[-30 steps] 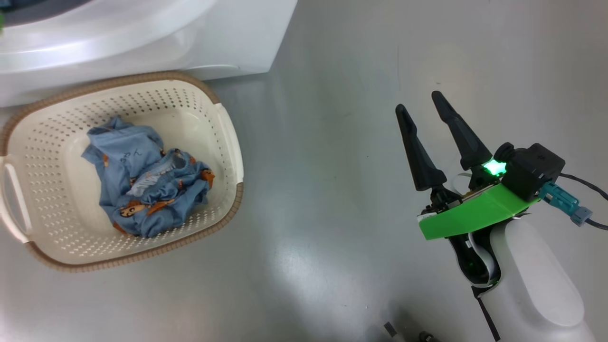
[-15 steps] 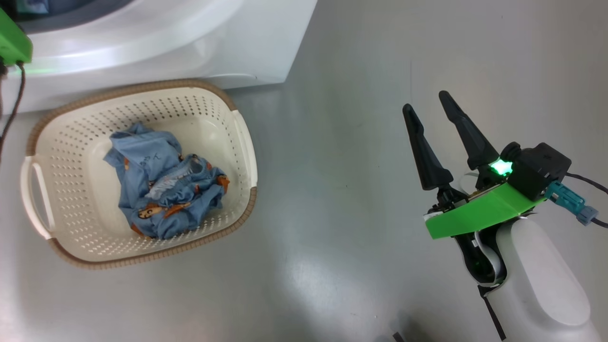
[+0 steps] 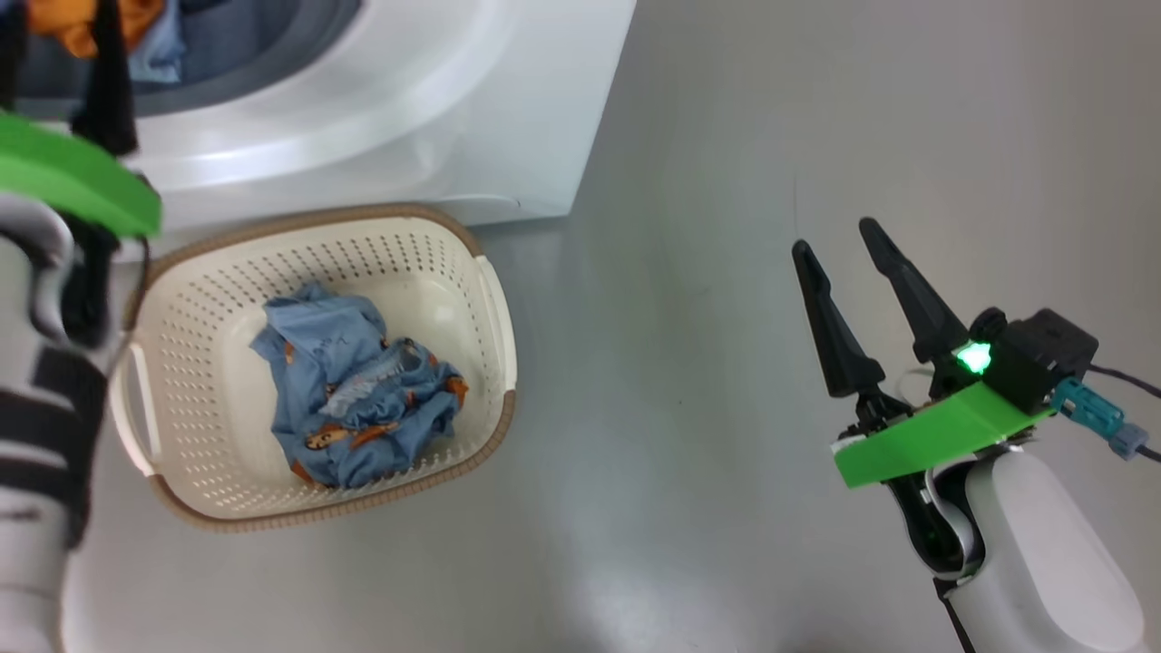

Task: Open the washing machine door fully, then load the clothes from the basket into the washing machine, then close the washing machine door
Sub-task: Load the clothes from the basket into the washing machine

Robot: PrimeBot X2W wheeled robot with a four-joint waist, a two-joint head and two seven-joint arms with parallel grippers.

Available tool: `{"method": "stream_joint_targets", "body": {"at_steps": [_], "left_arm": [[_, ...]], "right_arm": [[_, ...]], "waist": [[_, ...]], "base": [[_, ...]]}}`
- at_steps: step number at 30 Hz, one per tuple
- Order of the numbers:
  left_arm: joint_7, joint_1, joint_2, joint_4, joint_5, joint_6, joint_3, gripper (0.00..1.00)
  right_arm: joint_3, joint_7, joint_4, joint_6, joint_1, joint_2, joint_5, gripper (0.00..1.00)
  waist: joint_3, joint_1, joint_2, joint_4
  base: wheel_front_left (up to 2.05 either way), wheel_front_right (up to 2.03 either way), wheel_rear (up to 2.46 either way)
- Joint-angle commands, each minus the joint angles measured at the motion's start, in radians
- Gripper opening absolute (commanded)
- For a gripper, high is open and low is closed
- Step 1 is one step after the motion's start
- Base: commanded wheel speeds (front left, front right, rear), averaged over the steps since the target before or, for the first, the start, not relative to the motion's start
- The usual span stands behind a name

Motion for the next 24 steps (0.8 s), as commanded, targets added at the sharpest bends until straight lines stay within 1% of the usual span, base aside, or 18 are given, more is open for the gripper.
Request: {"method": "stream_joint_targets", "body": {"at_steps": [1, 5, 9, 16, 24], "left_arm": [[-0.006, 0.034, 0.038, -0.048, 0.020, 0.011, 0.042, 1.00], [-0.006, 0.147, 0.013, -0.141, 0.076, 0.014, 0.113, 1.00], [-0.006, 0.240, -0.010, -0.206, 0.124, 0.012, 0.177, 1.00], [-0.006, 0.385, -0.043, -0.289, 0.195, -0.001, 0.264, 1.00], [-0.006, 0.561, -0.084, -0.372, 0.251, -0.014, 0.345, 1.00]], "right_arm": [[0.011, -0.005, -0.017, 0.002, 0.037, -0.007, 0.000, 1.00], [0.005, -0.005, -0.009, 0.002, 0.062, -0.017, 0.003, 1.00], [-0.001, -0.005, -0.003, 0.002, 0.084, -0.029, 0.007, 1.00], [-0.008, -0.005, 0.006, 0.002, 0.120, -0.048, 0.012, 1.00], [-0.020, -0.005, 0.016, 0.002, 0.172, -0.068, 0.018, 1.00]], "waist": [[-0.036, -0.0001, 0.0000, 0.013], [-0.078, -0.0001, 0.0000, 0.022], [-0.114, -0.0001, 0.0000, 0.032], [-0.171, -0.0001, 0.0000, 0.045], [-0.239, -0.0001, 0.0000, 0.059]], "base": [[0.00, 0.00, 0.00], [0.00, 0.00, 0.00], [0.00, 0.00, 0.00], [0.00, 0.00, 0.00], [0.00, 0.00, 0.00]]}}
